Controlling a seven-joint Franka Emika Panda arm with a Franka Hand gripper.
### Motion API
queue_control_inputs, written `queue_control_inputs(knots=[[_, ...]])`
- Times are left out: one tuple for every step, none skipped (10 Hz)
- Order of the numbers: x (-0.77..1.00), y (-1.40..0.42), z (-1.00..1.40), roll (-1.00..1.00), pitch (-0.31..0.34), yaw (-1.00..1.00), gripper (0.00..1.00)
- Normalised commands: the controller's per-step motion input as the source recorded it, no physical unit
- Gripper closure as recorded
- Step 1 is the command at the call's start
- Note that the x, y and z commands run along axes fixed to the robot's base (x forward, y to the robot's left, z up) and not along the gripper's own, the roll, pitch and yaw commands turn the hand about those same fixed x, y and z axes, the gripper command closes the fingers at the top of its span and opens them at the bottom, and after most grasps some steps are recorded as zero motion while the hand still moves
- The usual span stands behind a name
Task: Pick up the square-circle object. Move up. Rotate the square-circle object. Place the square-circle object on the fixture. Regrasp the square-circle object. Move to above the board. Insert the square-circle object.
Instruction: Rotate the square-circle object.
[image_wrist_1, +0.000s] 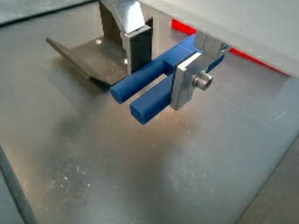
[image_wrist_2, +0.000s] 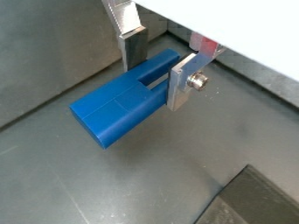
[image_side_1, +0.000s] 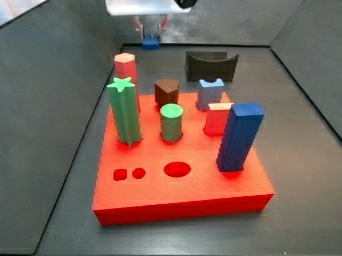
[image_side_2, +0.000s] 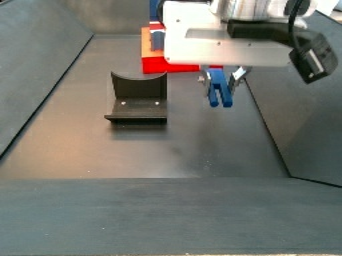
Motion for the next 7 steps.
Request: queue_control_inputs(knots=[[0.04,0.00,-1.00,-0.08,-0.067,0.02,1.00],[0.05,0.00,-1.00,-0.09,-0.073,0.01,1.00],[0.05,0.01,-0.93,-0.12,-0.085,0.00,1.00],[0.04,0.02,-0.87,-0.12,-0.092,0.00,1.00],[0.04,0.02,-0.77,-0.14,-0.105,0.00,1.00],[0.03,0.02,-0.70,-0.15,-0.118,0.00,1.00],[0.03,0.01,-0.62,-0.17,-0.134,0.00,1.00]])
